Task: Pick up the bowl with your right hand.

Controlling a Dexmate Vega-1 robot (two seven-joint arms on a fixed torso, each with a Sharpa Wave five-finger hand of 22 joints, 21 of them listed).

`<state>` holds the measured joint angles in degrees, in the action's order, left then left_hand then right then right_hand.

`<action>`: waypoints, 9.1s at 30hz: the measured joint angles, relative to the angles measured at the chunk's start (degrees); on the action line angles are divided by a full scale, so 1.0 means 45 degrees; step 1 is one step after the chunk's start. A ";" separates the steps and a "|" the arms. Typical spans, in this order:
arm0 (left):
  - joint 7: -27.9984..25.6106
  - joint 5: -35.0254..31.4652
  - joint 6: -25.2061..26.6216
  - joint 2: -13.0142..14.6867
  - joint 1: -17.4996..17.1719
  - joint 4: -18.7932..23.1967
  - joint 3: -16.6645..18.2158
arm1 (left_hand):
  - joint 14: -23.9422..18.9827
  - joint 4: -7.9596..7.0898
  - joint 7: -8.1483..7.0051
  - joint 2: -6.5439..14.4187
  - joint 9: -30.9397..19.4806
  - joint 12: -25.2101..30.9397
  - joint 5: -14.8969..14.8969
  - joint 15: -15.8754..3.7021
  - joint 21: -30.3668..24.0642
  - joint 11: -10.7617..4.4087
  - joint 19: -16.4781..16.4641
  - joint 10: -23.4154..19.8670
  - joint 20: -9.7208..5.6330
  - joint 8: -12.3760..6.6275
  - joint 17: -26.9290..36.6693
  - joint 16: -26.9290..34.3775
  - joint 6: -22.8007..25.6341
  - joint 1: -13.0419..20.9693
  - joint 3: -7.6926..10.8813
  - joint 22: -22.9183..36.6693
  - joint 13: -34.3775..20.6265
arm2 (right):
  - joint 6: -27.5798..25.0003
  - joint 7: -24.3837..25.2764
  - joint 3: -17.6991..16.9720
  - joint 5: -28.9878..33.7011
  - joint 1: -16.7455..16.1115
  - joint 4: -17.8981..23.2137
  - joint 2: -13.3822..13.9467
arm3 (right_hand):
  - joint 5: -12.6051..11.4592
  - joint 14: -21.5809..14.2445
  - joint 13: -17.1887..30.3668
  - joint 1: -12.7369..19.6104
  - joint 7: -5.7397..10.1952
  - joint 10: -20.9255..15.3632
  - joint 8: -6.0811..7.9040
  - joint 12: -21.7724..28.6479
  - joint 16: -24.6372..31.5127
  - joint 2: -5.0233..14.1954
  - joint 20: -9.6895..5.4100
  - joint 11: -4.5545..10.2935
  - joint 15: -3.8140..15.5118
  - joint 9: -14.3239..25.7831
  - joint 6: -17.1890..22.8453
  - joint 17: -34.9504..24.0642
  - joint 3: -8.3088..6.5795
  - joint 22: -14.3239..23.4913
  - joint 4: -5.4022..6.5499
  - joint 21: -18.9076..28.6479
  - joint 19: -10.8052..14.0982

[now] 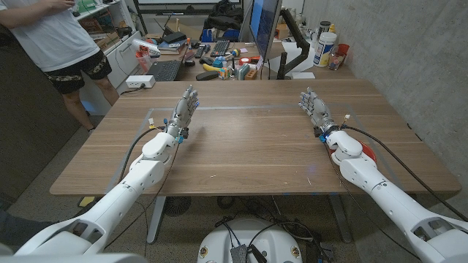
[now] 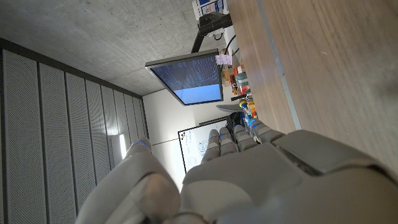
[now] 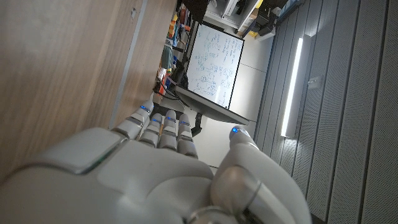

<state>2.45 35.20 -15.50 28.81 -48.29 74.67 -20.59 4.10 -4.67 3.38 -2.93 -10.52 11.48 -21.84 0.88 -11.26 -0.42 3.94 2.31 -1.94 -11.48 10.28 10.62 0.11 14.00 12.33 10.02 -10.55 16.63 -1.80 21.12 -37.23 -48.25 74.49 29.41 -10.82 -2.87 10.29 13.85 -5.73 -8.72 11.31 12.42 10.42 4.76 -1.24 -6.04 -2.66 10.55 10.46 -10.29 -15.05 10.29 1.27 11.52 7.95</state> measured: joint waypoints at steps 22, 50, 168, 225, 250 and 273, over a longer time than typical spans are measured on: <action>0.0955 -0.1578 0.0855 -0.1619 -0.0563 0.0362 0.2109 | 0.0138 0.0000 -0.0002 0.0118 -0.0004 0.0000 0.0001 -0.0013 0.0001 0.0049 0.0088 0.0048 -0.0002 0.0001 -0.0003 -0.0001 0.0000 0.0117 -0.0001 -0.0002 0.0003 | 0.0148 0.0020 -0.0007 -0.0094 -0.0063 0.0152 0.0038 | 0.0001 0.0001 -0.0003 -0.0001 0.0000 0.0002 0.0000 -0.0001 0.0000 0.0000 0.0047 0.0001 0.0001 -0.0002 -0.0002 0.0002 0.0001 -0.0002 -0.0001 0.0000 0.0043; 0.1454 -0.2325 0.1287 -0.2149 -0.0702 0.0621 0.2755 | 0.0132 0.0001 0.0042 0.0169 -0.0001 0.0000 0.0002 -0.0017 0.0001 0.0048 0.0088 0.0047 -0.0001 0.0001 -0.0005 -0.0001 0.0047 0.0167 -0.0001 -0.0005 0.0005 | 0.0547 0.0022 -0.0171 -0.0004 -0.0400 0.0621 0.0460 | 0.0001 -0.0029 0.0059 0.0050 0.0069 -0.0064 0.0000 -0.0001 -0.0001 -0.0051 0.0047 0.0068 -0.0029 -0.0004 0.0066 0.0005 -0.0053 -0.0004 -0.0055 -0.0001 0.0042; 0.1862 -0.2392 0.2174 -0.2062 -0.0843 0.1487 0.2606 | 0.0130 0.0054 -0.0007 0.0286 0.0003 0.0000 0.0156 -0.0018 0.0001 0.0047 0.0132 0.0045 -0.0046 0.0001 -0.0009 -0.0002 0.0091 0.0283 -0.0265 -0.0008 0.0008 | 0.2968 0.0311 -0.1727 0.1318 -0.3254 0.2663 0.3051 | -0.0050 -0.0706 0.0053 0.0505 0.0434 -0.0703 0.0000 0.0098 0.0087 -0.0104 -0.0136 0.0386 0.0343 -0.0007 0.0430 0.0031 -0.0104 -0.0037 -0.0603 -0.0001 0.0590; 0.1526 -0.2689 0.2907 -0.1875 -0.0815 0.1949 0.2329 | 0.0129 0.0090 0.0064 0.0387 0.0003 0.0000 0.0246 -0.0017 0.0001 0.0047 0.0131 0.0045 -0.0046 0.0001 -0.0009 -0.0002 0.0162 0.0383 -0.0375 -0.0008 0.0009 | 0.4373 0.1032 -0.3044 0.1967 -0.5175 0.2967 0.3490 | -0.0050 -0.1072 0.0053 0.0789 0.0590 -0.1066 0.0000 0.0098 0.0086 -0.0120 -0.0111 0.0478 0.0526 -0.0007 0.0727 0.0030 -0.0174 -0.0005 -0.0952 -0.0001 0.0796; 0.1821 -0.2711 0.2758 -0.2007 -0.0537 0.1436 0.2303 | 0.0085 0.0089 0.0064 0.0387 0.0003 0.0000 0.0246 0.0027 0.0001 0.0047 0.0131 0.0045 -0.0045 0.0001 -0.0009 -0.0002 0.0298 0.0383 -0.0479 -0.0008 0.0009 | 0.4451 0.1392 -0.3609 0.2414 -0.6046 0.3471 0.3509 | -0.0100 -0.1117 0.0053 0.0787 0.0589 -0.1111 0.0000 0.0098 0.0086 -0.0118 -0.0111 0.0522 0.0477 -0.0007 0.0725 0.0001 -0.0174 -0.0003 -0.0951 -0.0001 0.0794; 0.1772 -0.2823 0.2810 -0.2000 -0.0522 0.1546 0.2300 | 0.0086 0.0037 0.0064 0.0369 0.0003 0.0000 0.0246 0.0026 0.0001 -0.0023 0.0131 -0.0025 -0.0045 0.0001 -0.0009 -0.0002 0.0297 0.0501 -0.0530 -0.0008 0.0009 | 0.4406 0.1505 -0.4281 0.2561 -0.7004 0.3911 0.3614 | -0.0099 -0.1186 0.0053 0.0836 0.0660 -0.1231 0.0000 0.0098 0.0086 -0.0068 -0.0111 0.0538 0.0548 -0.0007 0.0797 0.0004 -0.0188 -0.0005 -0.1040 0.0000 0.0793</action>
<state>10.42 22.49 -2.85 19.81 -50.64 81.62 -10.24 4.49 -4.51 3.67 -1.27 -10.51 11.47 -20.73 1.00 -11.25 -0.53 4.54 2.20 -2.14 -11.47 10.24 10.61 1.44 16.26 9.94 9.98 -10.51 36.45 4.97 1.86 -25.71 -79.76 92.09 45.67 -11.27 -8.21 10.52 17.61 -2.76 -14.26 11.30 12.86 10.80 4.46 -1.74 -3.62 -0.19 10.52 14.04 -10.27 -15.89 10.27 -3.41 11.52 11.52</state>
